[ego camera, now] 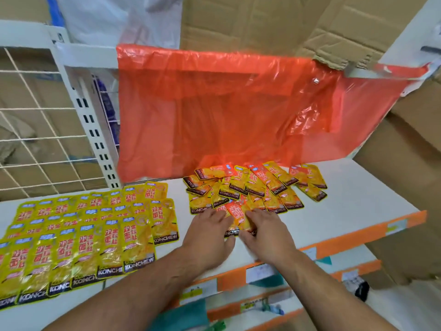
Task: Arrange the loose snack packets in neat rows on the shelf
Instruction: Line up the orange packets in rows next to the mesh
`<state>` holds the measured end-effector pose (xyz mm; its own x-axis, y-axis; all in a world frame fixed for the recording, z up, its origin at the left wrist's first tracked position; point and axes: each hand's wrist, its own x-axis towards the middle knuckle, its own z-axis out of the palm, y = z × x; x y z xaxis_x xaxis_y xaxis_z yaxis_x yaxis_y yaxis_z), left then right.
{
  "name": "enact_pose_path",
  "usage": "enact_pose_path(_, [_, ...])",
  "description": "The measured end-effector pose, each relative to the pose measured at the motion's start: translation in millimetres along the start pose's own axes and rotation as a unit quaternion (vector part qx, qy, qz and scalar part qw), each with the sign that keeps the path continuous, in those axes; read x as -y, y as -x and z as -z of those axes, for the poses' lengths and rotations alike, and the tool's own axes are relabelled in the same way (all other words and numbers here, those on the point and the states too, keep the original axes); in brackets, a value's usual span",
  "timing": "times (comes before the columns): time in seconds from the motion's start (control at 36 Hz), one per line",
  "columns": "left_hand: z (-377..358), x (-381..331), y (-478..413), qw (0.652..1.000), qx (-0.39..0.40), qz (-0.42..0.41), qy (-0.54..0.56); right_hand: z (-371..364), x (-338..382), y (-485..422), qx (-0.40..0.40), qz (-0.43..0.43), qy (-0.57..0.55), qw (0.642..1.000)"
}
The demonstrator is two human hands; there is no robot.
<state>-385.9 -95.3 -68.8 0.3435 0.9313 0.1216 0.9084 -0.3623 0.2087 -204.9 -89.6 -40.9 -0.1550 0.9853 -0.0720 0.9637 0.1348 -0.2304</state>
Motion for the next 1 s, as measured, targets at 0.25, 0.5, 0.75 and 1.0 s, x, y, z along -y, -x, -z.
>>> enact_pose_path(0.25, [-15,-34,14,0.98,-0.138,0.141,0.02,-8,-25,-16,-0.051,0.012,-0.133,0.99])
enact_pose_path(0.5, [-12,-54,19,0.898,-0.162,0.404,0.069,-8,-32,-20,-0.02,0.012,-0.213,0.977])
enact_pose_path(0.75, [-7,-54,15,0.86,-0.168,0.473,0.094,-8,-34,-21,0.006,0.021,-0.238,0.971])
enact_pose_path(1.0, [1,-54,15,0.869,-0.155,0.446,0.149,-6,-35,-20,-0.003,0.025,-0.251,0.968])
